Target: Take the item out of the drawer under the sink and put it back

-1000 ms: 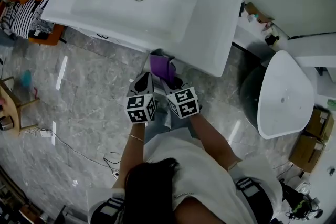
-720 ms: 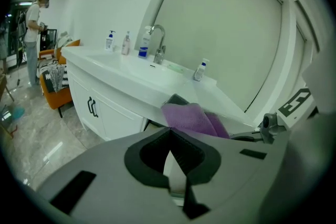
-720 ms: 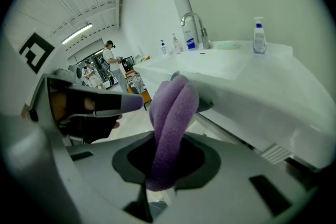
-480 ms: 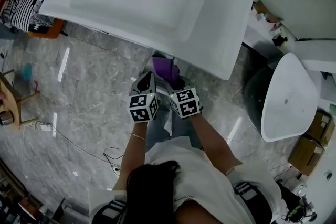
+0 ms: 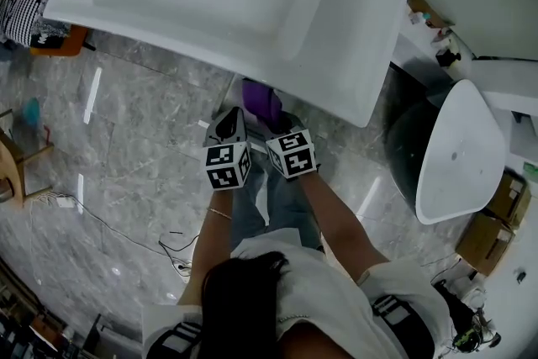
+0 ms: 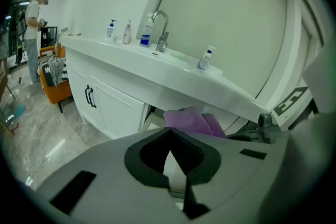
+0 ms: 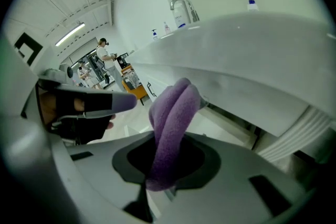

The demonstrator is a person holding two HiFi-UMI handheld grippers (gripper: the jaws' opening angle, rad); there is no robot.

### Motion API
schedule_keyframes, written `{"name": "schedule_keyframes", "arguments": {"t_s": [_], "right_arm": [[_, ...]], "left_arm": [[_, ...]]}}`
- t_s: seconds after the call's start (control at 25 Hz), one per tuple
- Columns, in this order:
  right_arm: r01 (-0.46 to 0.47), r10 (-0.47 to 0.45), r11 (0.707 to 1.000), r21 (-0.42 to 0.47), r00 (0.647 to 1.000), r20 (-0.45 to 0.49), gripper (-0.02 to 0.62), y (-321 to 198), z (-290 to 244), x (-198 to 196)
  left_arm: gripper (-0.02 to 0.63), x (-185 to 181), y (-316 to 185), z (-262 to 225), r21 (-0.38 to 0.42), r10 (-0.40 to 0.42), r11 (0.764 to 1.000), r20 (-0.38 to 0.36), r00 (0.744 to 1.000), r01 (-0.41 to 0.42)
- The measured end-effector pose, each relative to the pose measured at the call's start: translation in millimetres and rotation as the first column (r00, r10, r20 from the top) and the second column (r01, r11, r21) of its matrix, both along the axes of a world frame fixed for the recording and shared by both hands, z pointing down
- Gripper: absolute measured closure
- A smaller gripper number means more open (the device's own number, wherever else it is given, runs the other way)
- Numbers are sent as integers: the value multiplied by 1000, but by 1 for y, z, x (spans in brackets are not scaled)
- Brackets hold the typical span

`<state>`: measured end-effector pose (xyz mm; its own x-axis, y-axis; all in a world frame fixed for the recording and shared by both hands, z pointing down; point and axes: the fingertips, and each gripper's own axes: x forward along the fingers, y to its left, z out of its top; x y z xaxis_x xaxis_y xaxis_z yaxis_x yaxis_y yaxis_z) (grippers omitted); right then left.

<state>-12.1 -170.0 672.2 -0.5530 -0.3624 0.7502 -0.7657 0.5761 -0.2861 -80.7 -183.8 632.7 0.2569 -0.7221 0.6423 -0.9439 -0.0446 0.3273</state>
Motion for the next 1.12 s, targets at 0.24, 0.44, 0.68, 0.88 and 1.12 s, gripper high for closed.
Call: {"name": "schedule_keyframes", "arguments": {"t_s": [0.24,0.44,0.68,0.88,1.12], "right_arm": [[13,-14,1000,-24,1000,-20,509,-7,29,-2],[3,-4,999,-40,1000,-22,508,-8,48,-3],[-13,11,998,-55,1000,-29,508,-15,71,-7],[-24,21,997,-76,999,-40,509,-28,95,-9],[-26,20,993,-119,999,-48,508,-31,114,-9]], "left_arm": [[601,1,-9,22,-1,-9,1000,-20,1000,9],[602,-2,-14,48,-39,11,999,17,1000,-10],[601,-3,-23,73,-63,27,998,-1,1000,-27],[601,-7,-35,89,-86,35,996,8,999,-34],[601,-6,-37,107,-129,21,991,-31,999,-25]]}}
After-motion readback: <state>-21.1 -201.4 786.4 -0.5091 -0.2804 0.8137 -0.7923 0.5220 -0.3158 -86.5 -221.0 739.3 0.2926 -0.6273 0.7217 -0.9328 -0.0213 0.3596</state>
